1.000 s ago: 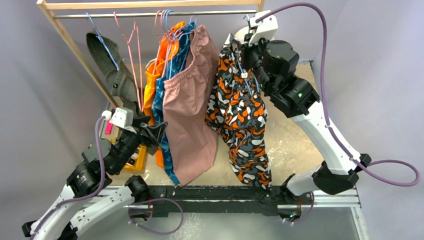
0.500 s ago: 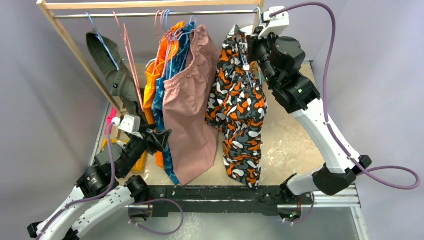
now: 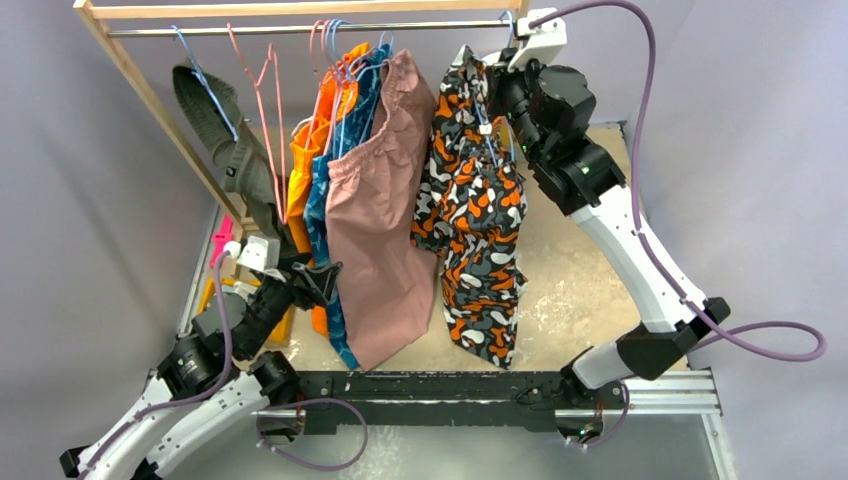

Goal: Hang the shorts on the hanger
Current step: Place the hanger at the clothesline.

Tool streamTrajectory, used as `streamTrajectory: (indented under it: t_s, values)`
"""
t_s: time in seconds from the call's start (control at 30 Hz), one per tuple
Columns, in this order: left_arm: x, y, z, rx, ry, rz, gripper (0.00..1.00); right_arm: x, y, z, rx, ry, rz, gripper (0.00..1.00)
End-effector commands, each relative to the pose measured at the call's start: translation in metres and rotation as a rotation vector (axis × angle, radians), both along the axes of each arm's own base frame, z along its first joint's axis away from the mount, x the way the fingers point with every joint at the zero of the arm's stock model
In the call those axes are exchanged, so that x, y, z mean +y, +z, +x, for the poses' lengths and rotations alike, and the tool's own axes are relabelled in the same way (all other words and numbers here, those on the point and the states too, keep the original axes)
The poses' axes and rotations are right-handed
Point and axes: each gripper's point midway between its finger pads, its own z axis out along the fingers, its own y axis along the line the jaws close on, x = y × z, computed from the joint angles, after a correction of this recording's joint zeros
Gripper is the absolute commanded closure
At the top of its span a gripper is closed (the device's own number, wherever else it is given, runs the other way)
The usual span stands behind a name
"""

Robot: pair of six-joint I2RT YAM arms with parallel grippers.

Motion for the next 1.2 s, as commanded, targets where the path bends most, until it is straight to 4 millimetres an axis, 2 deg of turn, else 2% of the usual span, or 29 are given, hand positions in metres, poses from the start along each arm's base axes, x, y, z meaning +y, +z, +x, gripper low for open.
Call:
streamTrajectory:
  t_s: [0.0,0.3,0.5,0.53,0.73,0.83,0.97,1.07,1.17]
  values:
    - [-0.001,0.011,0.003,-0.023,0.014,-0.051,0.32,-0.007,0.042,-0.001,-0.12,-0.014,0.09,1.0]
    - [-0.004,0.007,0.005,-0.01,0.008,-0.031,0.32,-0.009,0.028,0.015,-0.094,-0.04,0.064,1.0]
    - [-0.004,0.006,0.005,-0.009,0.012,-0.027,0.32,-0.004,0.008,0.008,-0.045,0.004,0.042,1.0]
    - [-0.003,0.006,0.005,-0.01,0.013,-0.026,0.32,-0.004,0.007,0.006,-0.038,0.012,0.04,0.97]
    - [-0.005,0.004,0.006,-0.003,0.009,-0.016,0.31,-0.008,0.003,-0.012,0.002,0.049,0.024,0.61]
    - [-0.007,0.003,0.007,0.004,0.006,-0.01,0.32,-0.01,-0.003,-0.021,0.034,0.066,0.011,0.5]
    - [-0.007,0.001,0.008,0.011,0.009,-0.003,0.31,-0.009,-0.026,-0.033,0.117,0.105,-0.024,0.44]
    - [-0.007,0.0,0.009,0.018,0.015,0.001,0.31,-0.01,-0.041,-0.039,0.163,0.119,-0.041,0.44]
    - [-0.008,-0.003,0.01,0.031,0.017,0.012,0.31,-0.006,-0.053,-0.047,0.199,0.158,-0.053,0.49]
